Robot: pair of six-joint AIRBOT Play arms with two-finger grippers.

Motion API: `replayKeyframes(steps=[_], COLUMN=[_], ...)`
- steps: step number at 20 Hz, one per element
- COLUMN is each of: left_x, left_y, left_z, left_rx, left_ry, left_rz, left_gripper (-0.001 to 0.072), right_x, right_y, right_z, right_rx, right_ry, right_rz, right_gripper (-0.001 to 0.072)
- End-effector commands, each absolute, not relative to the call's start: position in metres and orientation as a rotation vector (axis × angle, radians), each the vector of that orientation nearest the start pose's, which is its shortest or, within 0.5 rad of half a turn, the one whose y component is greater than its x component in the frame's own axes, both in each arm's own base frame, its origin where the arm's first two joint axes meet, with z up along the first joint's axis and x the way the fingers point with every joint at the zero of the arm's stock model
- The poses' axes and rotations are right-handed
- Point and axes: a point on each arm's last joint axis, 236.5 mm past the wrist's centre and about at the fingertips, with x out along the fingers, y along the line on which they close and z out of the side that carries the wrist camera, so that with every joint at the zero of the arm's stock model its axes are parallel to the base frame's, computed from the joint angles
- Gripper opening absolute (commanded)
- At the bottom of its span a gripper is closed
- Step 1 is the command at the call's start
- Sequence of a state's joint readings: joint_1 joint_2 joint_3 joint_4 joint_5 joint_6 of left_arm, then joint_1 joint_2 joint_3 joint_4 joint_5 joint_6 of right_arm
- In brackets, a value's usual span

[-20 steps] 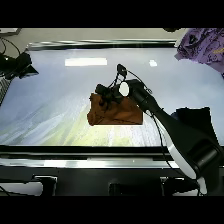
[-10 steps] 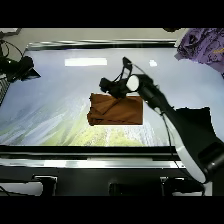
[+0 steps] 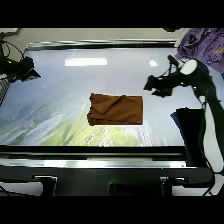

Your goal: Fold the clothes and pants, and hang the long-sleeved shirts on hangers.

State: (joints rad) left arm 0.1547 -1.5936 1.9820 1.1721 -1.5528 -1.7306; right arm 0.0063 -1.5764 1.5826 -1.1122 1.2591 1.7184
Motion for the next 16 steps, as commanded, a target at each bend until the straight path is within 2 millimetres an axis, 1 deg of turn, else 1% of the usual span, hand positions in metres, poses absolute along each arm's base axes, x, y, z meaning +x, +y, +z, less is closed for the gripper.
replayKeyframes(steps=[1, 3, 5, 6, 7, 8, 9, 13, 14, 16], left_x=[0.471, 0.471, 0.471, 0.471, 0.471, 0.471, 0.471, 0.471, 0.471, 0.471], left_y=[-0.020, -0.020, -0.020, -0.020, -0.020, -0.020, -0.020, -0.020, -0.020, -0.020], left_z=[0.157, 0.157, 0.157, 0.157, 0.157, 0.157, 0.157, 0.157, 0.157, 0.157], left_rx=[-0.465, -0.465, -0.464, -0.464, -0.464, -0.464, -0.464, -0.465, -0.465, -0.465], left_ry=[1.143, 1.142, 1.142, 1.142, 1.142, 1.143, 1.143, 1.143, 1.143, 1.143], left_rz=[-0.124, -0.124, -0.124, -0.124, -0.124, -0.124, -0.124, -0.125, -0.125, -0.125], left_gripper=[0.0018, 0.0018, 0.0018, 0.0018, 0.0018, 0.0018, 0.0018, 0.0018, 0.0019, 0.0018], right_x=[0.448, 0.436, 0.421, 0.418, 0.419, 0.422, 0.425, 0.437, 0.438, 0.440], right_y=[0.048, 0.056, 0.068, 0.076, 0.084, 0.093, 0.099, 0.116, 0.121, 0.132], right_z=[0.024, -0.002, -0.035, -0.049, -0.058, -0.066, -0.072, -0.094, -0.097, -0.100], right_rx=[0.582, 0.696, 0.740, 0.769, 0.801, 0.830, 0.849, 0.865, 0.861, 0.835], right_ry=[1.312, 1.340, 1.395, 1.405, 1.397, 1.388, 1.380, 1.361, 1.360, 1.356], right_rz=[0.271, 0.371, 0.421, 0.442, 0.469, 0.491, 0.503, 0.500, 0.500, 0.499], right_gripper=[0.0548, 0.0543, 0.0541, 0.0539, 0.0523, 0.0510, 0.0481, 0.0479, 0.0431, 0.0373])
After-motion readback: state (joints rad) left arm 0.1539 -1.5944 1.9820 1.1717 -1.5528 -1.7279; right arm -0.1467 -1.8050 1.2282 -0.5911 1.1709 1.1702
